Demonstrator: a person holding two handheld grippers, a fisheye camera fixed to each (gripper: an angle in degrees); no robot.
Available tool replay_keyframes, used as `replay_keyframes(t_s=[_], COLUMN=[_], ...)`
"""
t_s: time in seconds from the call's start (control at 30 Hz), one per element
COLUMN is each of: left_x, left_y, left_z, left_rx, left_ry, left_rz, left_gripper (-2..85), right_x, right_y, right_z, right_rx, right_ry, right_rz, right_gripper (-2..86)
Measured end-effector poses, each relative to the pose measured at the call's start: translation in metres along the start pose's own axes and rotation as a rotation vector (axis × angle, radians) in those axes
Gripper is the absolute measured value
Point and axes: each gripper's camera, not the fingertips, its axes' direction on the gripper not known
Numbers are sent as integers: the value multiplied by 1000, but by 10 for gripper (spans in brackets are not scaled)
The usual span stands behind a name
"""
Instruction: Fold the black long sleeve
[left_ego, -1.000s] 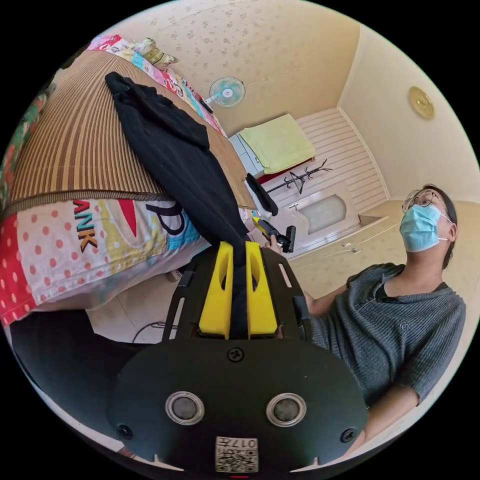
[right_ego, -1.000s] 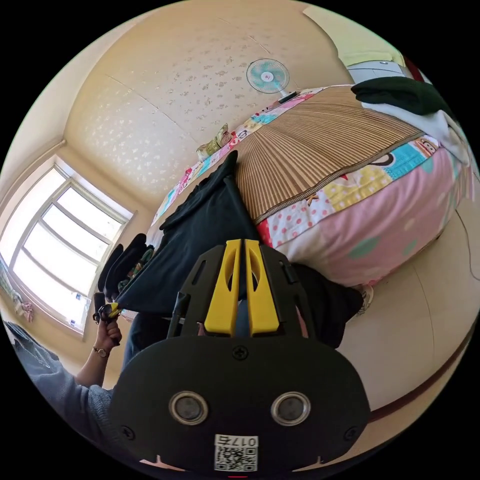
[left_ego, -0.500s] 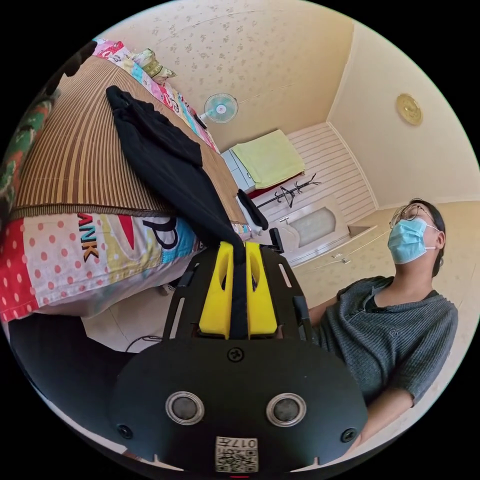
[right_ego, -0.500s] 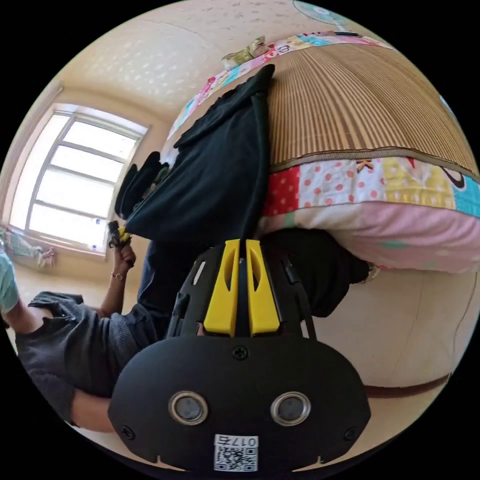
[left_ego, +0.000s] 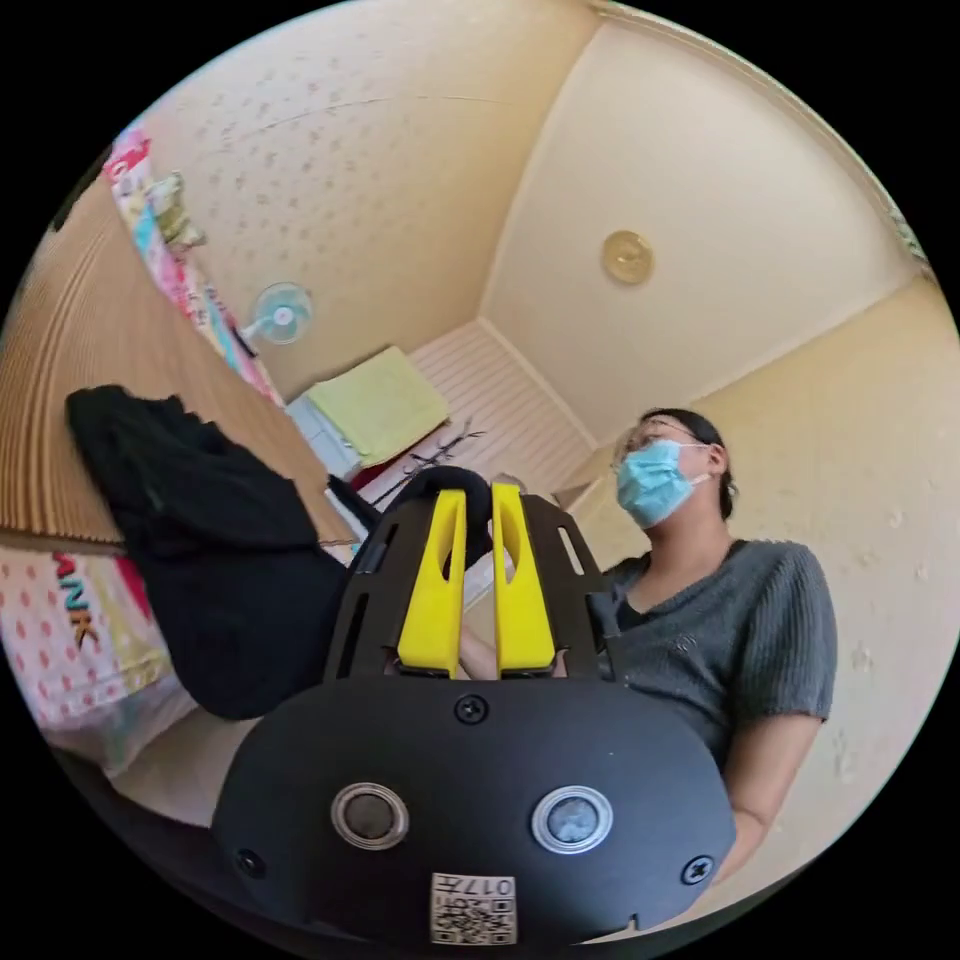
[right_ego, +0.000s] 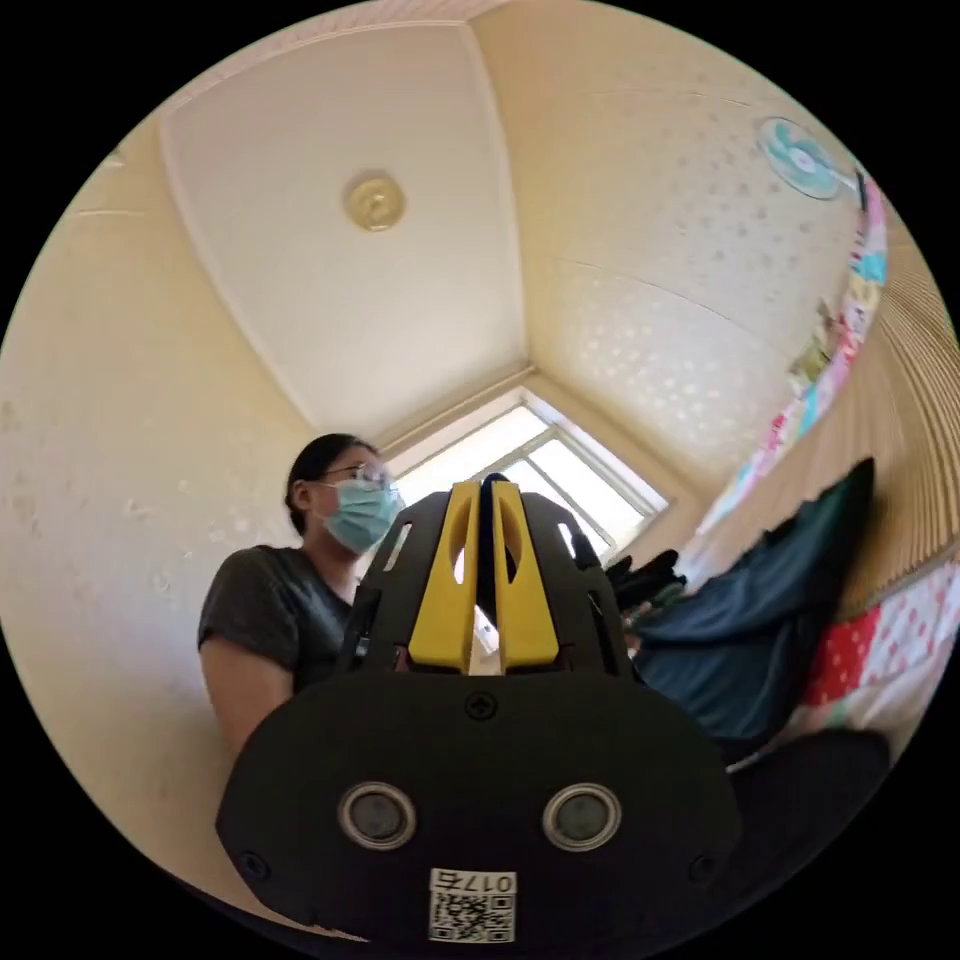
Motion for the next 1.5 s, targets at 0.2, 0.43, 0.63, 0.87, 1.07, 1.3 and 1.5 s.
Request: replay_keyframes(t_s=[0.2, 0.43, 0.63, 0.87, 1.07, 1.3, 1.5], left_x=[-31, -9, -2, 28, 8, 12, 88], left_y=[-8, -153, -178, -56, 0, -11, -45], left_z=[58, 174, 221, 250, 259, 264, 269], left_rx=[188, 298, 304, 57, -96, -217, -260], left_ry=[-311, -547, -682, -874, -779, -551, -503], left_rz=[-289, -200, -107, -150, -297, -373, -325], left_gripper=[48, 54, 96, 142, 142, 68, 53], right_x=[51, 117, 190, 180, 160, 153, 144], right_y=[-28, -108, -116, 21, 178, 343, 399], right_z=[37, 132, 192, 284, 384, 497, 557], right_rx=[72, 101, 1, -428, -741, -1126, -1108], right_ry=[337, 448, 613, 699, 640, 735, 968], right_rz=[236, 273, 227, -32, -292, -601, -846], right_gripper=[23, 36, 131, 132, 174, 211, 219])
